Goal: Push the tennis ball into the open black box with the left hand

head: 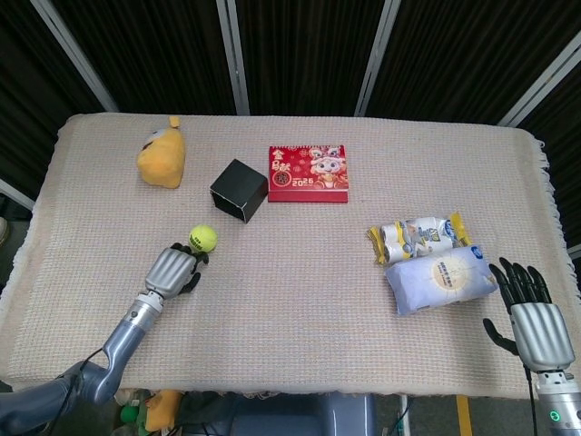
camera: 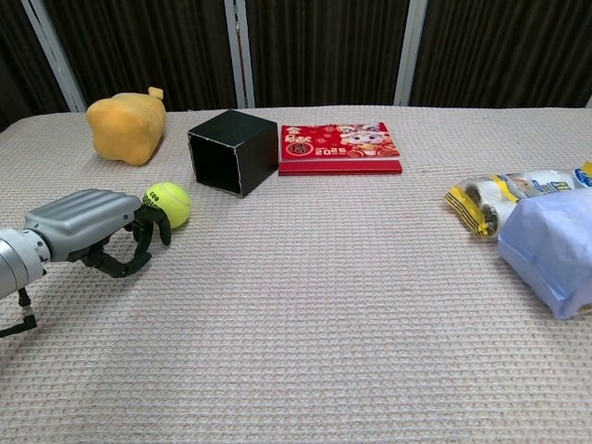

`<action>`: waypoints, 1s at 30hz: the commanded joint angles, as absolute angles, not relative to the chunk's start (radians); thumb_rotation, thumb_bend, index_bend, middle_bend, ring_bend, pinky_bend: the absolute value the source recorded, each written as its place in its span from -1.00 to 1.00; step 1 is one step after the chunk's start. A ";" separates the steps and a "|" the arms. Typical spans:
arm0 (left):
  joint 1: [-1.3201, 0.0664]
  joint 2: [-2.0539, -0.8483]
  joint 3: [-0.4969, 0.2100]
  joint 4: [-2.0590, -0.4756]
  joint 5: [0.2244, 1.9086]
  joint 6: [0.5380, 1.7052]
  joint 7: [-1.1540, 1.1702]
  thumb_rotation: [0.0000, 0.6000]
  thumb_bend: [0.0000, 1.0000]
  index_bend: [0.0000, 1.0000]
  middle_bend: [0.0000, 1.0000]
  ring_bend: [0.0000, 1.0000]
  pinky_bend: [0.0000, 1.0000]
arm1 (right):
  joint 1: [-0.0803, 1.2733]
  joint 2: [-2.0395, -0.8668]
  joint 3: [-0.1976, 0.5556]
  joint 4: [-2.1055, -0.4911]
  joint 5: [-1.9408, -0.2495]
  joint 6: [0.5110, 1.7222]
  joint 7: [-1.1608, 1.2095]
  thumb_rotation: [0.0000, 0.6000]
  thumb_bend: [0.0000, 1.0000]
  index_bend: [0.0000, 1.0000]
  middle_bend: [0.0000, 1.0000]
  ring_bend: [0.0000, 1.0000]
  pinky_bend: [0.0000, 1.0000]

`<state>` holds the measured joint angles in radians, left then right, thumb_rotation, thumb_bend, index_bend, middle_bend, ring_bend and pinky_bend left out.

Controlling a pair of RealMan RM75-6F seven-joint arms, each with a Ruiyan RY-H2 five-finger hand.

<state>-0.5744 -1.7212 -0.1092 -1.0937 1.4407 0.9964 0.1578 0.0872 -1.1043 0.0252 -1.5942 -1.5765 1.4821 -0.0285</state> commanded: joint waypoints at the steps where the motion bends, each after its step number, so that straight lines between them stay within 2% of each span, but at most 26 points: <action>1: -0.581 -1.734 -0.110 -1.077 1.441 1.002 0.145 1.00 -0.15 -0.27 0.08 -0.28 -0.40 | 0.086 -1.102 0.025 -1.594 -1.579 1.486 -0.024 1.00 -0.31 -1.00 -1.00 -1.00 -1.00; 14: -0.609 -1.747 -0.119 -1.052 1.448 1.024 0.096 1.00 -0.15 -0.27 0.05 -0.30 -0.40 | 0.082 -1.092 0.022 -1.597 -1.583 1.490 -0.007 1.00 -0.31 -1.00 -1.00 -1.00 -1.00; 30: -0.649 -1.750 -0.158 -1.045 1.365 0.965 0.152 1.00 -0.15 -0.28 0.00 -0.36 -0.40 | 0.069 -1.061 0.012 -1.605 -1.617 1.523 0.057 1.00 -0.31 -1.00 -1.00 -1.00 -1.00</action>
